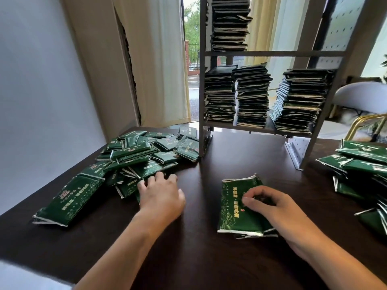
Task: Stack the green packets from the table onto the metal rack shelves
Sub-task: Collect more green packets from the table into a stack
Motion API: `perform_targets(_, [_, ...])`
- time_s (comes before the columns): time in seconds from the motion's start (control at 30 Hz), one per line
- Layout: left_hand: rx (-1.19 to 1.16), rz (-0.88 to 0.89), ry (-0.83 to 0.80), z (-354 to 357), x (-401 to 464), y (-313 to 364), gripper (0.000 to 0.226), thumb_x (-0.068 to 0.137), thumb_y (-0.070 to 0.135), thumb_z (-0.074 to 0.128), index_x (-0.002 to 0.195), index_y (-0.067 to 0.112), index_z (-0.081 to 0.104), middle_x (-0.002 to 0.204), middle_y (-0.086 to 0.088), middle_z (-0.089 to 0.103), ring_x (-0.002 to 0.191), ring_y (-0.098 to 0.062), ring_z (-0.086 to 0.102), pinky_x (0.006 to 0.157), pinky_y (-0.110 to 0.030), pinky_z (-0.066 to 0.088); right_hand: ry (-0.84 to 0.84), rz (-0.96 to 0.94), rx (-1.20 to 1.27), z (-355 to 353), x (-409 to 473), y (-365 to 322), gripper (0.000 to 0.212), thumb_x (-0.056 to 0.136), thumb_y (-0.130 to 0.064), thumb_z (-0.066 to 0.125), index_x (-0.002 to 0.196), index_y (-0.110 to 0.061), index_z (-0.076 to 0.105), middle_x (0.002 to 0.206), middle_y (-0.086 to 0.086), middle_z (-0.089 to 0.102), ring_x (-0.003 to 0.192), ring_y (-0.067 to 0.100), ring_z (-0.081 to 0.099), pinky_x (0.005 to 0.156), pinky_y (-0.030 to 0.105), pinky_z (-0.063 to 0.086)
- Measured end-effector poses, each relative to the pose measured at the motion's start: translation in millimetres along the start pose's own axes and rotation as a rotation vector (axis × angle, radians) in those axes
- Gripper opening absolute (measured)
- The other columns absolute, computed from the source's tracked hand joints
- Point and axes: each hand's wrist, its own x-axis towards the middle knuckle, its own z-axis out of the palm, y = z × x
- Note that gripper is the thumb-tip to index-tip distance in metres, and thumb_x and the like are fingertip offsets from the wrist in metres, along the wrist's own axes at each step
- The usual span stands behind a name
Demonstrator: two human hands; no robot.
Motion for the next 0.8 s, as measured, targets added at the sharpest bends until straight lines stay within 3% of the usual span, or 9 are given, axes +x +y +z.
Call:
perform_targets(0.07, [0.019, -0.002, -0.038, 2, -9, -11, 0.043, 0.1, 0.042, 0.04, 0.139, 0.025, 0.05, 0.142, -0.003, 0.046, 0.131, -0.024, 0.048, 0.107, -0.042, 0.035, -0.006, -0.006, -0.017, 0, -2, 0, 0.01, 0.083, -0.006, 0.078, 0.082, -0.015, 0.075, 0.074, -0.001, 0.072, 0.065, 0.011, 0.069, 0.058, 0.016, 0.049])
perform_targets(0.17, [0.006, 0.066, -0.038, 3, -24, -10, 0.042, 0.103, 0.039, 0.038, 0.141, 0.026, 0.048, 0.142, -0.004, 0.047, 0.129, -0.024, 0.05, 0.105, -0.036, 0.038, 0.003, 0.008, -0.019, 0, -5, -1, 0.012, 0.081, 0.0, 0.078, 0.088, -0.009, 0.073, 0.075, 0.001, 0.073, 0.065, 0.014, 0.071, 0.057, 0.017, 0.051])
perform_targets(0.33, [-0.129, 0.249, 0.042, -2, -51, 9, 0.039, 0.099, 0.04, 0.043, 0.136, 0.033, 0.054, 0.136, 0.009, 0.056, 0.121, -0.017, 0.057, 0.102, -0.031, 0.042, -0.009, 0.034, -0.017, -2, -6, -4, 0.024, 0.087, 0.003, 0.07, 0.083, -0.019, 0.079, 0.082, 0.004, 0.075, 0.073, 0.021, 0.073, 0.07, 0.029, 0.054])
perform_targets(0.5, [-0.273, 0.447, -0.064, -13, -68, 19, 0.041, 0.099, 0.043, 0.05, 0.14, 0.04, 0.05, 0.14, 0.019, 0.052, 0.128, -0.01, 0.051, 0.11, -0.03, 0.038, -0.014, 0.051, -0.012, -2, -6, -5, 0.032, 0.09, 0.005, 0.062, 0.079, -0.02, 0.079, 0.088, 0.016, 0.076, 0.076, 0.025, 0.072, 0.078, 0.037, 0.054])
perform_targets(0.7, [-0.066, 0.25, -0.029, -8, -60, 6, 0.049, 0.099, 0.054, 0.043, 0.143, 0.032, 0.041, 0.136, 0.006, 0.046, 0.124, -0.019, 0.05, 0.099, -0.035, 0.046, -0.021, 0.06, 0.021, -5, -5, -2, 0.029, 0.093, 0.001, 0.061, 0.081, -0.017, 0.08, 0.081, 0.009, 0.076, 0.07, 0.017, 0.071, 0.063, 0.022, 0.051])
perform_targets(0.8, [0.06, 0.297, 0.02, -8, -60, 7, 0.048, 0.103, 0.055, 0.036, 0.144, 0.03, 0.037, 0.132, 0.002, 0.049, 0.118, -0.021, 0.056, 0.09, -0.034, 0.047, -0.019, 0.068, 0.037, -4, -3, -2, 0.027, 0.094, 0.001, 0.061, 0.083, -0.015, 0.08, 0.082, 0.01, 0.076, 0.069, 0.017, 0.071, 0.062, 0.022, 0.052])
